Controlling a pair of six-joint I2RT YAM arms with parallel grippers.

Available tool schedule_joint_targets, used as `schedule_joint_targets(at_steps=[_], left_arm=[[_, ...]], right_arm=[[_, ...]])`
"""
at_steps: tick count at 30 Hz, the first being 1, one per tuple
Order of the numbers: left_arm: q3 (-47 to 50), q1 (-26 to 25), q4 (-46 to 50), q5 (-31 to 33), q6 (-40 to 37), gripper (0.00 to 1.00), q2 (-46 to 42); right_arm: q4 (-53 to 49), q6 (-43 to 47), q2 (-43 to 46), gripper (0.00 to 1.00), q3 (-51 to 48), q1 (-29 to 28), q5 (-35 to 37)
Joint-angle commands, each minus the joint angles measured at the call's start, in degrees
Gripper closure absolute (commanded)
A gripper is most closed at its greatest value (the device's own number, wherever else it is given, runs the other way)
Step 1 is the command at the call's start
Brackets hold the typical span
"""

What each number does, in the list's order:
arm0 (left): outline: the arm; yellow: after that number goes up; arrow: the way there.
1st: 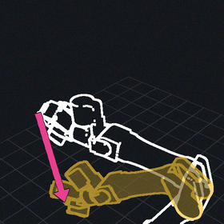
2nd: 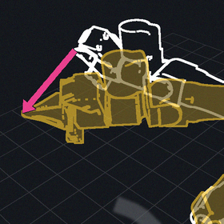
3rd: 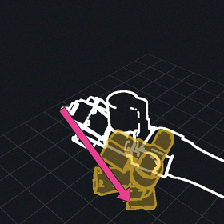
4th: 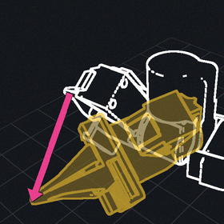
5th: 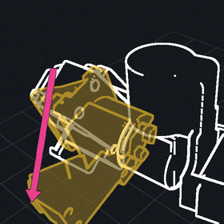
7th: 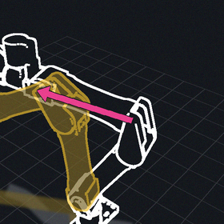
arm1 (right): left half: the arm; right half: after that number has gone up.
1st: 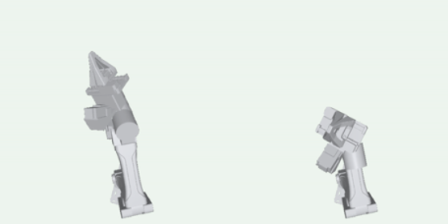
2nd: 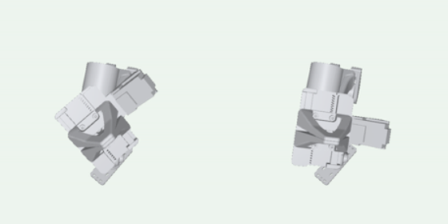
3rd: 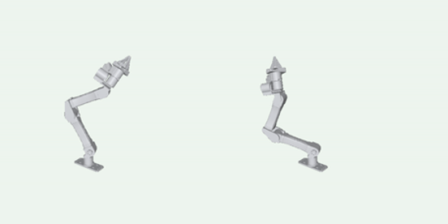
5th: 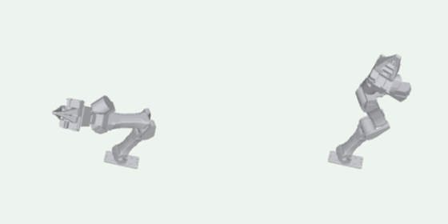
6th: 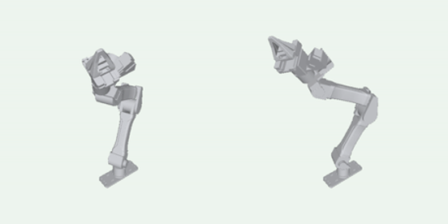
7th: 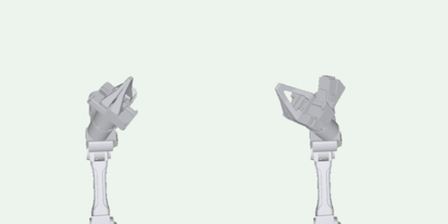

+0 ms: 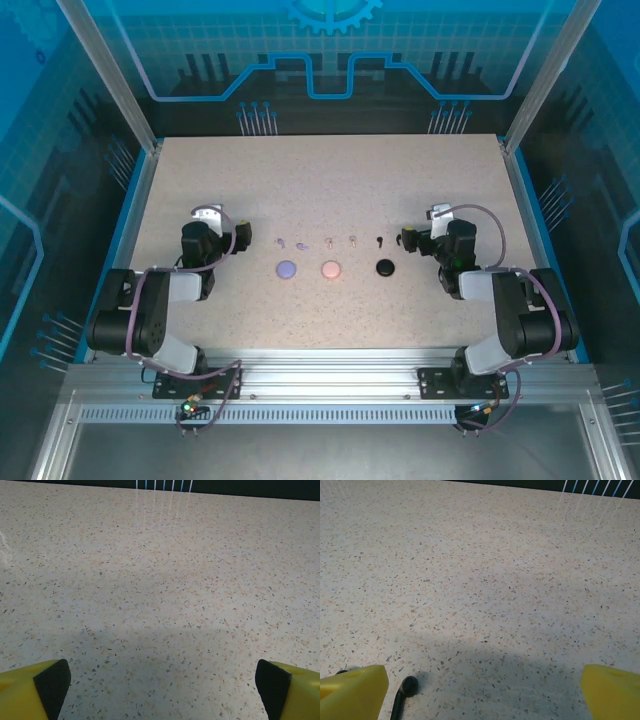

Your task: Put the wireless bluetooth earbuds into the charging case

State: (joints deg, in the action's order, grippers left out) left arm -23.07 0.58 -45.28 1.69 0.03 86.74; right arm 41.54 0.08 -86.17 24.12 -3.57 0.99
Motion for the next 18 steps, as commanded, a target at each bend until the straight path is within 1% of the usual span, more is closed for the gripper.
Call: schedule_joint_targets(at_steps=[1,18], left_arm=[[-0.5,-0.2,-0.2,0.6,0.5,0.01,0.3],[-0.7,-0.2,-0.1,0.7,0.5,0.01,0.3]], right_arm=[[0.2,0.6,0.1,0.00,1.3,1.0,-0.8],[0.0,0.2,0.0,0.00,1.5,1.6,-1.4]])
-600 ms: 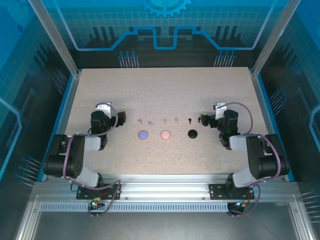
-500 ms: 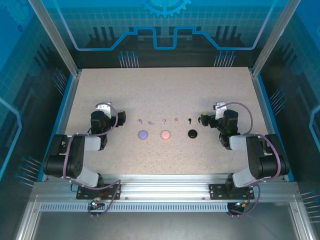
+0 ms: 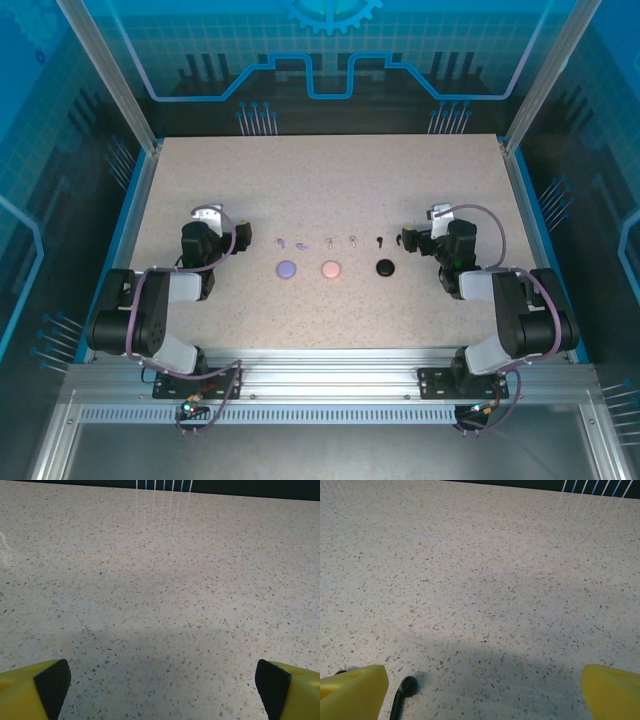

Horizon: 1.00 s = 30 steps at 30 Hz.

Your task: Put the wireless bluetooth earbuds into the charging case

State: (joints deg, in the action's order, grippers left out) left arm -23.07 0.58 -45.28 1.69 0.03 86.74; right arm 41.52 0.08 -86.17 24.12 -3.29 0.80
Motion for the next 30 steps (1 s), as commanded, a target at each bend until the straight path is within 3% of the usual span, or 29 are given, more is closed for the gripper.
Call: schedule_joint_targets(at_steps=[1,8,13,18,24,30], left_arm=[[-0.7,-0.2,-0.1,0.7,0.5,0.01,0.4],[-0.4,-0.2,-0.5,0.6,0.6,0.01,0.1],[-2.8,-0.2,9.5,5.5,2.3,0.01,-6.1],[-5.9,-0.2,18.8,7.3,4.0,0.01,-13.2],[-15.4,-0.2,37.3,6.5,13.2,0.01,-18.2],[-21.0,-2.0,44.0,2.4,22.6,0.01,-21.3]], right_arm=[[0.1,0.2,0.0,0.00,1.4,1.2,-1.2],[-0.7,-0.5,1.2,0.00,1.6,1.0,0.9],[-22.7,-4.9,13.1,0.00,8.8,1.3,5.7],[-48.4,-21.9,19.8,0.00,20.1,2.5,11.0],[-65.0,-26.6,17.1,0.00,30.0,3.3,5.1],[-77.1,-26.1,13.1,0.07,35.9,0.0,-3.1]])
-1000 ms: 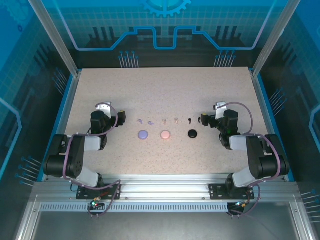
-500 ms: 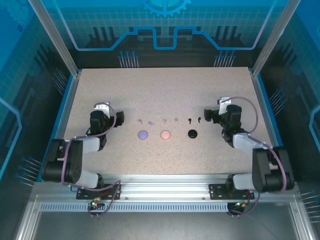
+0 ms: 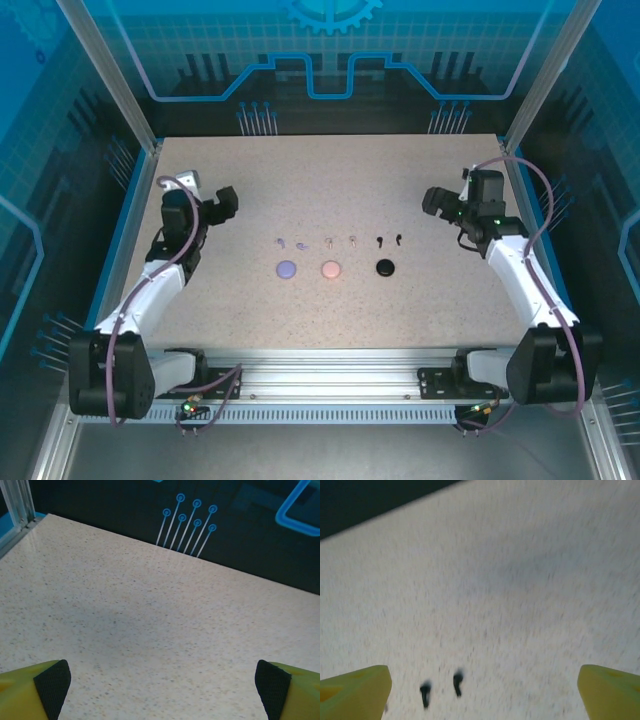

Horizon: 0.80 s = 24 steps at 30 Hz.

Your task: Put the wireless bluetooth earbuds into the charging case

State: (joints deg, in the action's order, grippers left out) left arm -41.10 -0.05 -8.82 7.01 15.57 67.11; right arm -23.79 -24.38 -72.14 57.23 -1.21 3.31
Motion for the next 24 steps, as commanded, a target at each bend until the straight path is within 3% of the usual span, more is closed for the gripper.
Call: schedule_joint_targets(at_steps=[1,8,11,14,19,24], left_arm=[[-3.9,-2.2,8.4,-3.2,8.2,0.01,-1.9],[-10.1,-10.8,11.1,-3.4,16.3,0.01,-0.3],[-12.3,-15.0,11.2,-3.1,20.0,0.01,2.4],[-14.7,-18.0,11.4,-4.0,23.3,0.01,5.6],[-18.6,-21.8,13.4,-6.2,25.4,0.01,10.7],[-21.1,-24.2,14.6,-7.1,25.2,0.01,13.3]], right_arm=[[-13.1,-1.8,-1.1,0.07,3.4,-3.2,-5.6],[-21.3,-5.7,-4.6,0.09,6.0,-14.4,-1.0],[-24.6,-4.8,-8.8,0.15,7.7,-18.4,-0.9],[-27.4,-2.9,-13.5,0.16,9.5,-22.1,3.0],[-29.0,1.6,-20.3,0.15,11.6,-24.5,4.7],[-29.4,6.0,-26.9,0.14,13.9,-24.7,1.9]])
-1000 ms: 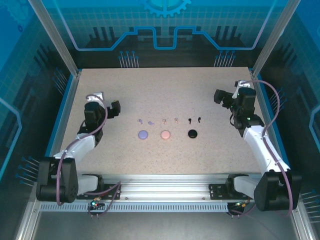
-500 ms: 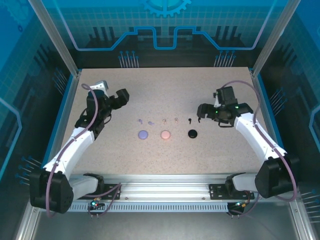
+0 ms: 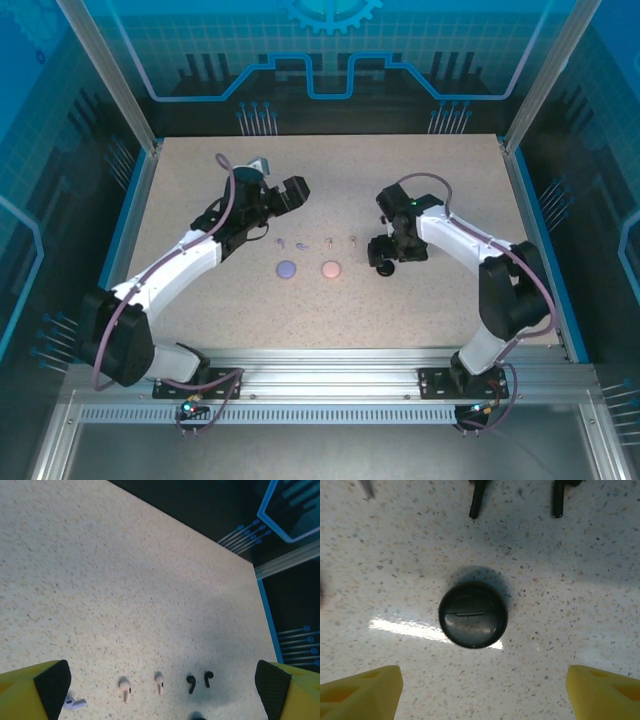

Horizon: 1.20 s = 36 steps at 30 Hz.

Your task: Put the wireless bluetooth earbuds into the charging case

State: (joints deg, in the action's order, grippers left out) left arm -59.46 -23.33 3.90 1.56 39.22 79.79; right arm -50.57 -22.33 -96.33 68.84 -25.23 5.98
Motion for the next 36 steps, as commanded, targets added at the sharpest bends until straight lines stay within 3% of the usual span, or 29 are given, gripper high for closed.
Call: schedule_joint_targets(at_steps=[1,7,13,36], left_arm=[[-3.0,-1.1,2.1,-1.7,1.7,0.01,0.8],[-3.6,-1.4,2.4,-1.6,2.1,0.01,1.1],[-3.8,-1.4,2.9,-1.7,2.4,0.01,1.3],[-4.6,-1.8,3.0,-1.7,2.8,0.01,1.5]], right_arm=[[-2.7,4.4,-3.7,0.14,2.7,-0.8,-1.2],[-2.0,6.1,-9.1,0.16,4.8,-1.0,-1.7],[-2.0,7.0,-12.6,0.25,6.8,-1.1,-2.2],[-0.1,5.4,-13.7,0.35,4.1,-1.8,0.1]])
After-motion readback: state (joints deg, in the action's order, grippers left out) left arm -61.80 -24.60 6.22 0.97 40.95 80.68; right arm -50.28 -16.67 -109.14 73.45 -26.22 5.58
